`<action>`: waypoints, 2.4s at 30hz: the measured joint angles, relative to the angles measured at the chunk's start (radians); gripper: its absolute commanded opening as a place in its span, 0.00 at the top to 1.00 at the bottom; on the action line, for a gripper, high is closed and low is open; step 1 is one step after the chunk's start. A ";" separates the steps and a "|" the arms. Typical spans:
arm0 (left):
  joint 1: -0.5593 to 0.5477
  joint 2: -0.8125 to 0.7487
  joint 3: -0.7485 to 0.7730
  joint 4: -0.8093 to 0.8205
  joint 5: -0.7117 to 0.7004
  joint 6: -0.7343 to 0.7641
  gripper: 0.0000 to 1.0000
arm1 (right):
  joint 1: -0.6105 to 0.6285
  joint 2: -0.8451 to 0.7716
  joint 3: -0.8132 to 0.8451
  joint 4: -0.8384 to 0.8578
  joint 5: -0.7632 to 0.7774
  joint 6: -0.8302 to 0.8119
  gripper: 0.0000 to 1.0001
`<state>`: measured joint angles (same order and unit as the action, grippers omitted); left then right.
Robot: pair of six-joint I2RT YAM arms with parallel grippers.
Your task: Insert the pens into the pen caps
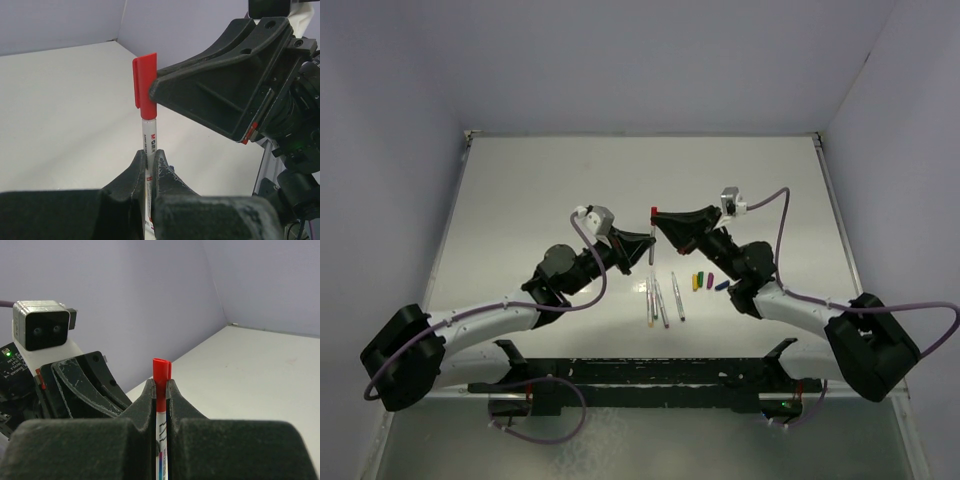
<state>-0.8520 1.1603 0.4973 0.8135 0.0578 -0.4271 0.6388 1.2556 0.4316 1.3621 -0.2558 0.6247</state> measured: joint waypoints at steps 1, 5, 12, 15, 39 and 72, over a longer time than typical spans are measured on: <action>0.000 -0.002 0.000 -0.004 -0.003 0.000 1.00 | 0.000 0.005 0.004 0.000 -0.004 0.002 1.00; 0.001 -0.016 0.003 -0.023 -0.021 0.014 1.00 | -0.002 0.027 0.031 -0.009 -0.029 0.006 1.00; 0.001 -0.017 0.028 -0.045 -0.063 0.061 1.00 | -0.007 0.036 0.075 -0.062 -0.043 -0.004 1.00; 0.001 -0.017 0.037 -0.050 -0.084 0.089 1.00 | -0.007 0.036 0.102 -0.104 -0.045 -0.019 1.00; 0.017 -0.017 0.070 -0.170 -0.174 0.211 1.00 | -0.006 0.124 0.202 -0.233 -0.050 -0.060 1.00; 0.159 0.027 0.105 -0.156 -0.126 0.250 1.00 | 0.011 0.233 0.479 -0.566 -0.049 -0.203 1.00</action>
<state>-0.6933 1.1870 0.6018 0.6571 -0.0681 -0.1772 0.6502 1.4883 0.9104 0.7963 -0.3046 0.4217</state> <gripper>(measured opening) 0.029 0.031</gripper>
